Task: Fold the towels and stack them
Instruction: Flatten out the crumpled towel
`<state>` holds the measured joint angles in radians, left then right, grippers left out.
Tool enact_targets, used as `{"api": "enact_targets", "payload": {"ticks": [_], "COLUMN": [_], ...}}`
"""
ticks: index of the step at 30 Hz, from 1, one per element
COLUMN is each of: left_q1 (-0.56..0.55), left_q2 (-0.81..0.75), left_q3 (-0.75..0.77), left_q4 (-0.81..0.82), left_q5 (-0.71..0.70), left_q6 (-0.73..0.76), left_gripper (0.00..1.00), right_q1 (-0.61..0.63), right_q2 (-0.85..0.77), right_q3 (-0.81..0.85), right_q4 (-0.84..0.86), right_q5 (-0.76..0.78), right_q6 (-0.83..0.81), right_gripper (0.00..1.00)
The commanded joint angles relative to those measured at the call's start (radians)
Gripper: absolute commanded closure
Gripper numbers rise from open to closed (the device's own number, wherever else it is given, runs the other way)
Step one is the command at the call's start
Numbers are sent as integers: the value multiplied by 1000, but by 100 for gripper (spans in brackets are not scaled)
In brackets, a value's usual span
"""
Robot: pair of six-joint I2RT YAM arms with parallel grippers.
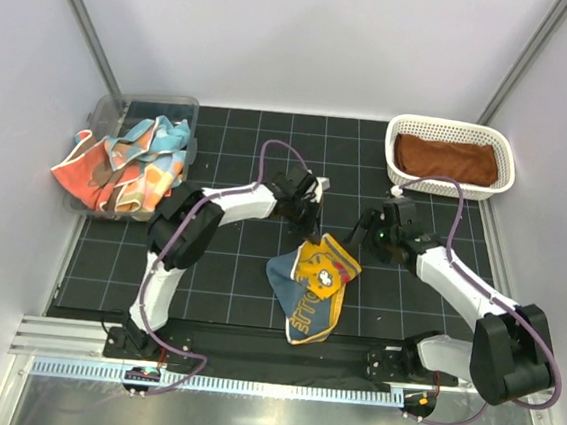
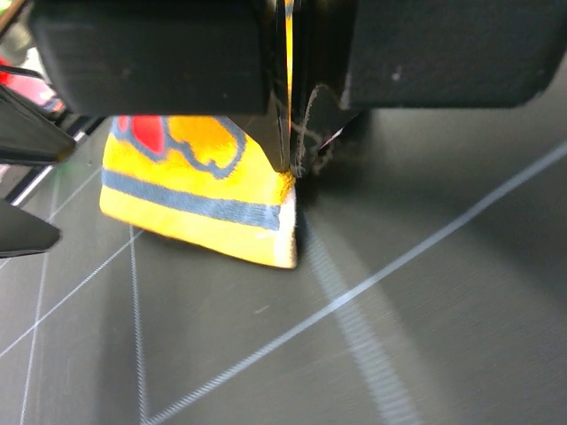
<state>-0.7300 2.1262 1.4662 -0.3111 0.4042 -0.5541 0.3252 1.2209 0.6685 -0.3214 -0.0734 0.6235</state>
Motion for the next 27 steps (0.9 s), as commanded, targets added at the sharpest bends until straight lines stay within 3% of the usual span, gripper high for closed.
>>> {"api": "enact_targets", "payload": {"ticks": [1,5,12,19,23,27], "left_q1": [72,142,280,359,366,374], "left_q2": [-159,-276,-448,-376,-367,-367], "left_q3": [-58,-104,-184,-132,-96,-96], "left_q4": [53,-14,-129,-263,-318,-356], "left_q5": [-2,-42,-238,-389,-507,-518], "left_q6": [-63,-46,63,118,111,92], "left_gripper": [100,100,100,100,100,100], "right_q1": [-6,-14,-15,-3,49,132], "right_q2": [15,29,161,444,557,653], "right_q3": [20,25,124,287,390,476], "right_q4": [120,188,226,364,338,321], "right_q5": [-129,-169,-154,-373,-373,-362], "right_q6": [-30,10,76,53,35,22], "right_gripper": [33,33,33,43,43,34]}}
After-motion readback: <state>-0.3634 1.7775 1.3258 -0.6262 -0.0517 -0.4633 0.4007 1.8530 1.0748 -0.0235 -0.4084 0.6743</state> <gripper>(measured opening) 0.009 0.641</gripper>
